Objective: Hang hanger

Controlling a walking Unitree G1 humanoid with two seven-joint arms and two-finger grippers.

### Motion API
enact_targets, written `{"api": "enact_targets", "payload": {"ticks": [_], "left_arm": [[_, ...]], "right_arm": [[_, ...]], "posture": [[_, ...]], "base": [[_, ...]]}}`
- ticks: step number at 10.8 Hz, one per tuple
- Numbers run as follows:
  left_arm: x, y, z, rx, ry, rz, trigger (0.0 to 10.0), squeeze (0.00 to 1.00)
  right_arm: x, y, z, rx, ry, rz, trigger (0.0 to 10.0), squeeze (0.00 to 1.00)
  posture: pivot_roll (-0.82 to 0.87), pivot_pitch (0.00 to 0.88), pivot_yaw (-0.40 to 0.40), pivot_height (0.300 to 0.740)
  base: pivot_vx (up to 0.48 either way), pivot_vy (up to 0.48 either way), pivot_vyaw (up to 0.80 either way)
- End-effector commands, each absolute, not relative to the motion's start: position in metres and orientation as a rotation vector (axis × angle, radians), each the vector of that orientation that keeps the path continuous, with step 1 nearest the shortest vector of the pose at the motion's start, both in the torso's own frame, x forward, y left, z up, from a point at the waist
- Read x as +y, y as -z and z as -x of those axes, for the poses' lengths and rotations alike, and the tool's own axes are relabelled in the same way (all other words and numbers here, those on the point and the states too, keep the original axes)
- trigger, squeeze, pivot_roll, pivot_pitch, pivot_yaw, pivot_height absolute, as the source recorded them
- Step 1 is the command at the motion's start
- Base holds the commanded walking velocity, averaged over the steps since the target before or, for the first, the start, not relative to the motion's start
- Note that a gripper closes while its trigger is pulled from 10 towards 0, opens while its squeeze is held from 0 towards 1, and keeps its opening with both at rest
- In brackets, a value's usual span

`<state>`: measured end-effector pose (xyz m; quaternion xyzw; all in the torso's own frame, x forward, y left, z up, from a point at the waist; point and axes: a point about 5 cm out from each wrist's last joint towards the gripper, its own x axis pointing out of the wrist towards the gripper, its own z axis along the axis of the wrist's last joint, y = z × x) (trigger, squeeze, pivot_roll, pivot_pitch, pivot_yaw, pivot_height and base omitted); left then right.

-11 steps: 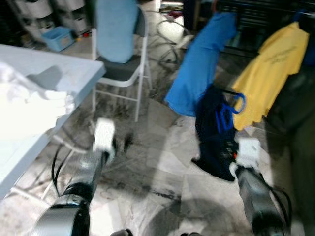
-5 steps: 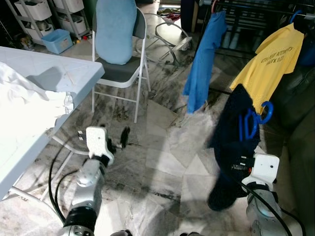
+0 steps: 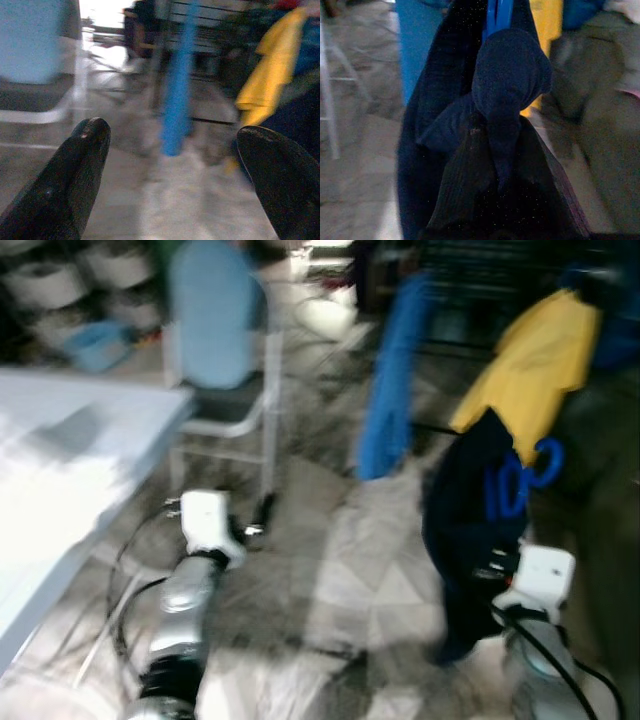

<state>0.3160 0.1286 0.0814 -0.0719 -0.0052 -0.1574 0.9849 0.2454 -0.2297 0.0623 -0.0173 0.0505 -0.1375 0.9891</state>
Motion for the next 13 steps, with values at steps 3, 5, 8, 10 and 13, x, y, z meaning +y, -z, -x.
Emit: {"api": "enact_targets", "payload": {"ticks": [3,5,8,10,13], "left_arm": [[0.137,-0.082,-0.322,0.01,0.268,0.178,10.0,0.0],[0.135,-0.084,-0.324,0.014,0.291,0.175,10.0,0.0],[0.132,-0.08,-0.321,0.024,0.297,0.186,10.0,0.0],[0.128,-0.079,-0.32,0.029,0.305,0.191,10.0,0.0],[0.127,-0.078,-0.319,0.033,0.309,0.191,10.0,0.0]], "right_arm": [[-0.227,-0.079,-0.252,0.042,0.279,0.05,10.0,0.0],[-0.221,-0.08,-0.251,0.042,0.248,0.059,10.0,0.0],[-0.212,-0.078,-0.247,0.053,0.216,0.058,10.0,0.0],[-0.209,-0.079,-0.252,0.049,0.197,0.055,10.0,0.0],[-0.201,-0.082,-0.254,0.039,0.151,0.067,10.0,0.0]], "posture": [[-0.19,0.078,0.065,0.74],[-0.19,0.081,0.067,0.74],[-0.19,0.086,0.063,0.74],[-0.18,0.083,0.065,0.74],[-0.19,0.076,0.071,0.74]], "base": [[0.44,0.0,0.0],[0.459,0.0,0.0],[0.454,0.0,0.0],[0.435,0.0,0.0],[0.428,0.0,0.0]]}}
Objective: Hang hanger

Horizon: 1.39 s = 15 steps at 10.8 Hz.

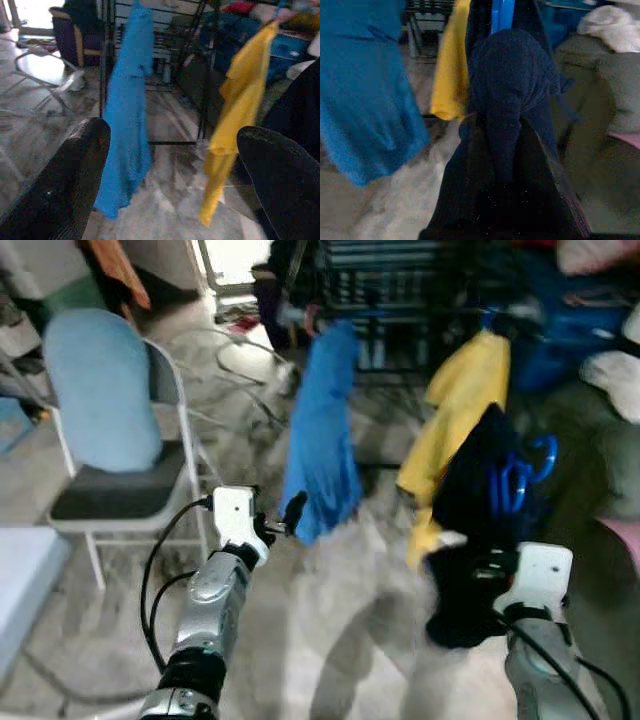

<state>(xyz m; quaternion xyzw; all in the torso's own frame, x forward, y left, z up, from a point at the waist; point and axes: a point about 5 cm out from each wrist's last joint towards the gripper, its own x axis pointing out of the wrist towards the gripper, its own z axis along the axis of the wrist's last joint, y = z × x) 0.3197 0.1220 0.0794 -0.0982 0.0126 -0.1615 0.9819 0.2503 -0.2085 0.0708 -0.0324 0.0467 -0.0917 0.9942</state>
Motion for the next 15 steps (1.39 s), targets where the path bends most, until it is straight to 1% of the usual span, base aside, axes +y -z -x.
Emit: {"api": "enact_targets", "payload": {"ticks": [1,2,6,7,9,10,12,13,14,15], "left_arm": [[0.125,-0.079,-0.32,0.031,0.314,0.191,10.0,0.0],[0.123,-0.08,-0.321,0.029,0.321,0.192,10.0,0.0],[0.121,-0.081,-0.323,0.036,0.337,0.174,10.0,0.0],[0.122,-0.081,-0.324,0.037,0.336,0.179,10.0,0.0],[0.122,-0.081,-0.325,0.041,0.338,0.197,10.0,0.0],[0.12,-0.081,-0.325,0.043,0.337,0.198,10.0,0.0],[0.117,-0.078,-0.323,0.053,0.344,0.195,10.0,0.0],[0.115,-0.078,-0.323,0.05,0.349,0.206,10.0,0.0],[0.112,-0.077,-0.323,0.054,0.359,0.175,10.0,0.0],[0.109,-0.076,-0.321,0.057,0.391,0.186,10.0,0.0]], "right_arm": [[-0.197,-0.083,-0.254,0.032,0.13,0.084,10.0,0.0],[-0.196,-0.083,-0.254,0.031,0.125,0.086,10.0,0.0],[-0.184,-0.08,-0.254,0.037,0.08,0.083,10.0,0.0],[-0.177,-0.079,-0.255,0.041,0.042,0.089,10.0,0.0],[-0.161,-0.078,-0.256,0.054,-0.065,0.095,10.0,0.0],[-0.151,-0.075,-0.258,0.074,-0.11,0.068,10.0,0.0],[-0.149,-0.075,-0.262,0.086,-0.104,0.066,10.0,0.0],[-0.149,-0.076,-0.264,0.078,-0.097,0.066,10.0,0.0],[-0.162,-0.075,-0.268,0.088,0.016,0.066,10.0,0.0],[-0.172,-0.075,-0.268,0.096,0.091,0.07,10.0,0.0]], "posture": [[-0.19,0.076,0.073,0.74],[-0.19,0.076,0.075,0.74],[-0.19,0.08,0.091,0.74],[-0.19,0.079,0.095,0.74],[-0.19,0.079,0.095,0.74],[-0.19,0.082,0.091,0.74],[-0.2,0.094,0.088,0.74],[-0.2,0.102,0.088,0.74],[-0.2,0.117,0.087,0.74],[-0.2,0.119,0.088,0.74]], "base": [[0.424,0.0,0.49],[0.424,0.0,0.48],[0.354,0.125,0.0],[0.292,0.0,0.0],[0.253,0.409,0.0],[0.247,0.412,0.0],[0.244,0.414,0.0],[0.0,0.42,0.0],[0.0,0.0,0.0],[0.0,0.0,0.0]]}}
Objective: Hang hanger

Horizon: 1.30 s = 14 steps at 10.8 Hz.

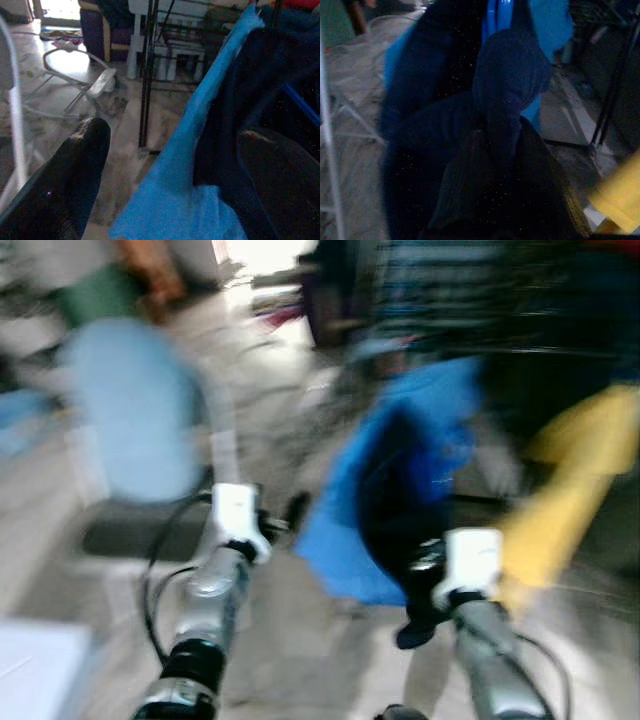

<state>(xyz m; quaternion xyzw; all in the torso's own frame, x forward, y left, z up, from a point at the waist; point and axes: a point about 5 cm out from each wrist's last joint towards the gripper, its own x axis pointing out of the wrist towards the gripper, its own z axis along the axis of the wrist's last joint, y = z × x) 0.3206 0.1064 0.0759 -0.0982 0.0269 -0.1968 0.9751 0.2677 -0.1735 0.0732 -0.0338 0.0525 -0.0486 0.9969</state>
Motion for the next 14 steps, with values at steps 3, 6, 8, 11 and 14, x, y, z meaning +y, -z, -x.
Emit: {"api": "enact_targets", "payload": {"ticks": [3,6,8,11,14], "left_arm": [[0.104,-0.074,-0.317,0.055,0.437,0.209,10.0,0.0],[0.096,-0.071,-0.313,0.061,0.488,0.205,10.0,0.0],[0.094,-0.071,-0.313,0.063,0.502,0.207,10.0,0.0],[0.091,-0.069,-0.311,0.07,0.52,0.2,10.0,0.0],[0.09,-0.065,-0.308,0.085,0.522,0.192,10.0,0.0]], "right_arm": [[-0.211,-0.077,-0.264,0.106,0.309,0.085,10.0,0.0],[-0.225,-0.077,-0.261,0.112,0.382,0.078,10.0,0.0],[-0.222,-0.077,-0.261,0.109,0.358,0.095,10.0,0.0],[-0.227,-0.081,-0.261,0.093,0.364,0.103,10.0,0.0],[-0.23,-0.086,-0.262,0.075,0.334,0.133,10.0,0.0]], "posture": [[-0.21,0.124,0.082,0.74],[-0.22,0.124,0.081,0.74],[-0.22,0.114,0.093,0.74],[-0.23,0.114,0.094,0.74],[-0.23,0.117,0.088,0.74]], "base": [[0.084,0.0,0.0],[0.416,0.0,0.0],[0.48,0.0,0.0],[0.48,0.0,0.0],[0.48,0.0,0.0]]}}
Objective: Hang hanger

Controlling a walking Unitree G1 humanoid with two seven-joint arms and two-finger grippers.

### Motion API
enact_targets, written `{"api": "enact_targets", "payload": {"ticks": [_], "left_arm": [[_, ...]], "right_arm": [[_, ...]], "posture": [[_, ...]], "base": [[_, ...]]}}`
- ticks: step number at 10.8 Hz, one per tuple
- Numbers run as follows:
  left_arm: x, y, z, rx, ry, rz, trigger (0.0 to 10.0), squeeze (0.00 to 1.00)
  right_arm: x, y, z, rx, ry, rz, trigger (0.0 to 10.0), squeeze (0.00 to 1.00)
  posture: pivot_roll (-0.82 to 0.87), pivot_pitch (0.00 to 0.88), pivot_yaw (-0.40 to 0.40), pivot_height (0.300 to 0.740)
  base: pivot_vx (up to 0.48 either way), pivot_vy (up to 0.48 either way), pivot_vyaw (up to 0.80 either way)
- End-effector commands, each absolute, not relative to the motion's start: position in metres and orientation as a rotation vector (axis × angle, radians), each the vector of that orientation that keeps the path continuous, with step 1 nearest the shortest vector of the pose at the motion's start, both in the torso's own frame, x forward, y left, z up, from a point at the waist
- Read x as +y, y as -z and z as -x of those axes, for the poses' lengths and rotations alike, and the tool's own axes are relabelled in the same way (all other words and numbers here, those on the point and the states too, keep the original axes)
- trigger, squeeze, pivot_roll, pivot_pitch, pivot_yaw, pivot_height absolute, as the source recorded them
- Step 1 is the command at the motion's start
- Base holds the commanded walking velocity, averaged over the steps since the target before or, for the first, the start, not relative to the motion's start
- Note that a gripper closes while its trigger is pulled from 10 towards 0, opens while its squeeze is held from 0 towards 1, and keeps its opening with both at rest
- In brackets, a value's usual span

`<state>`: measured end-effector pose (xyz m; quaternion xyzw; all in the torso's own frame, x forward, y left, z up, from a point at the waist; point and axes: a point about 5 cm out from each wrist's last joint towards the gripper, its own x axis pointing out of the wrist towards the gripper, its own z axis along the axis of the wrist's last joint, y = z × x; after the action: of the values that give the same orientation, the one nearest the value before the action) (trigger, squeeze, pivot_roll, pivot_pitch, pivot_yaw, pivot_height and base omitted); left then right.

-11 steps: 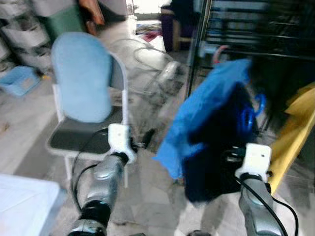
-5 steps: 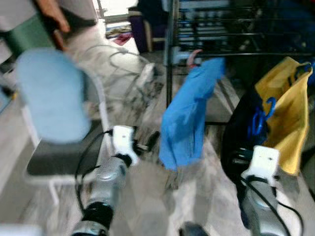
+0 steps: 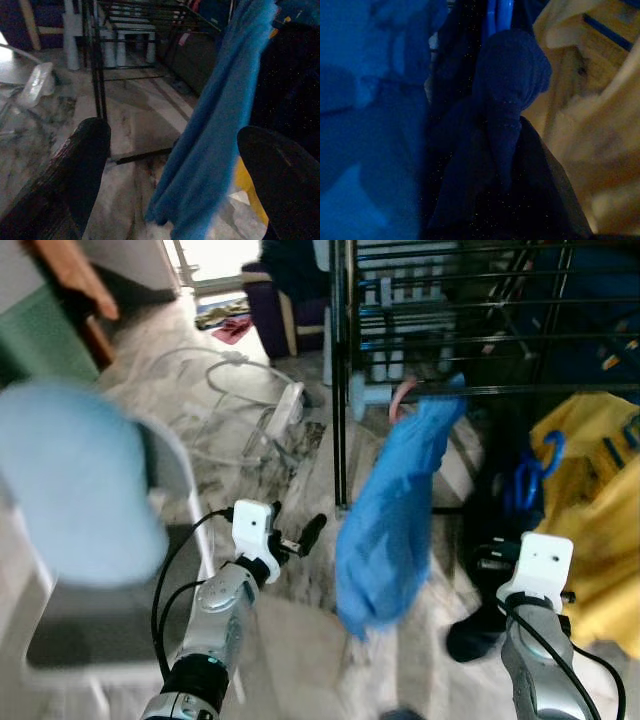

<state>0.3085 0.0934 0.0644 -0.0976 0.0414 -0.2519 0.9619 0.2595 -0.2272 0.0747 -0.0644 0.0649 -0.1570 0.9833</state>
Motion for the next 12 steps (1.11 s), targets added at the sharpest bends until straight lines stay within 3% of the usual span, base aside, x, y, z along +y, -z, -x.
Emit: {"api": "enact_targets", "payload": {"ticks": [1,6,12], "left_arm": [[0.091,-0.064,-0.307,0.076,0.509,0.177,10.0,0.0],[0.104,-0.058,-0.298,0.087,0.46,0.134,10.0,0.0],[0.1,-0.057,-0.296,0.094,0.462,0.141,10.0,0.0]], "right_arm": [[-0.229,-0.092,-0.263,0.046,0.307,0.154,10.0,0.0],[-0.228,-0.098,-0.252,0.01,0.258,0.18,10.0,0.0],[-0.218,-0.092,-0.247,0.045,0.209,0.163,10.0,0.0]], "posture": [[-0.23,0.12,0.085,0.74],[-0.22,0.125,0.066,0.74],[-0.23,0.126,0.063,0.74]], "base": [[0.0,0.0,0.0],[0.0,0.0,0.0],[0.0,-0.364,0.0]]}}
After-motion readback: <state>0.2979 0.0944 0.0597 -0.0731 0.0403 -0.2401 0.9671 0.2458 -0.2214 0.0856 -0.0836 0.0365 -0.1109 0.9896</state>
